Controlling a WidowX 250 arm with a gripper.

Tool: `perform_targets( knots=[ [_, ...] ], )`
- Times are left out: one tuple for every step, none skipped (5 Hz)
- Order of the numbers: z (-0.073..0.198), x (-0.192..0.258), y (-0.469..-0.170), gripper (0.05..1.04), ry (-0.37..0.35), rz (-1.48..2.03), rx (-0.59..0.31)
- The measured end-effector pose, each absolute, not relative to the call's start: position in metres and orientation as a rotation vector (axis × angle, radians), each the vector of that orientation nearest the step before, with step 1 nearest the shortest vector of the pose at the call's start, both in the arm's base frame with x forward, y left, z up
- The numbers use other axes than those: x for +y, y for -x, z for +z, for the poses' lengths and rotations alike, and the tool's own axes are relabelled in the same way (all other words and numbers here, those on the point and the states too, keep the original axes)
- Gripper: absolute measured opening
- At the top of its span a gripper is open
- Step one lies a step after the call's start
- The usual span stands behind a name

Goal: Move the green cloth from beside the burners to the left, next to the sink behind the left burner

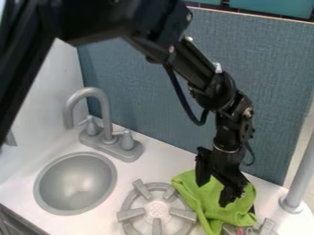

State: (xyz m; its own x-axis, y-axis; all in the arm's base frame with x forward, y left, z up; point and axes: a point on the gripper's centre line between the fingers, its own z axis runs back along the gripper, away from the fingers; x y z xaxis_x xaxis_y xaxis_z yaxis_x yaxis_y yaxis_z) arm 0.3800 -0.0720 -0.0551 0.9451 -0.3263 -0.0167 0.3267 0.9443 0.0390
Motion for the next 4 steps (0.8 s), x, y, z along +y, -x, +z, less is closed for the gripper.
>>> perform_targets(
  knots=[
    [-0.073,-0.073,-0.388,1.001,-0.036,-0.344,0.031],
    [-0.085,-0.073,-0.395,1.001,-0.044,-0.333,0.036],
    [-0.094,-0.074,-0.402,1.001,-0.044,-0.341,0.033],
    [-0.105,-0.067,-0.41,1.001,-0.017,-0.327,0.031]
  ],
)
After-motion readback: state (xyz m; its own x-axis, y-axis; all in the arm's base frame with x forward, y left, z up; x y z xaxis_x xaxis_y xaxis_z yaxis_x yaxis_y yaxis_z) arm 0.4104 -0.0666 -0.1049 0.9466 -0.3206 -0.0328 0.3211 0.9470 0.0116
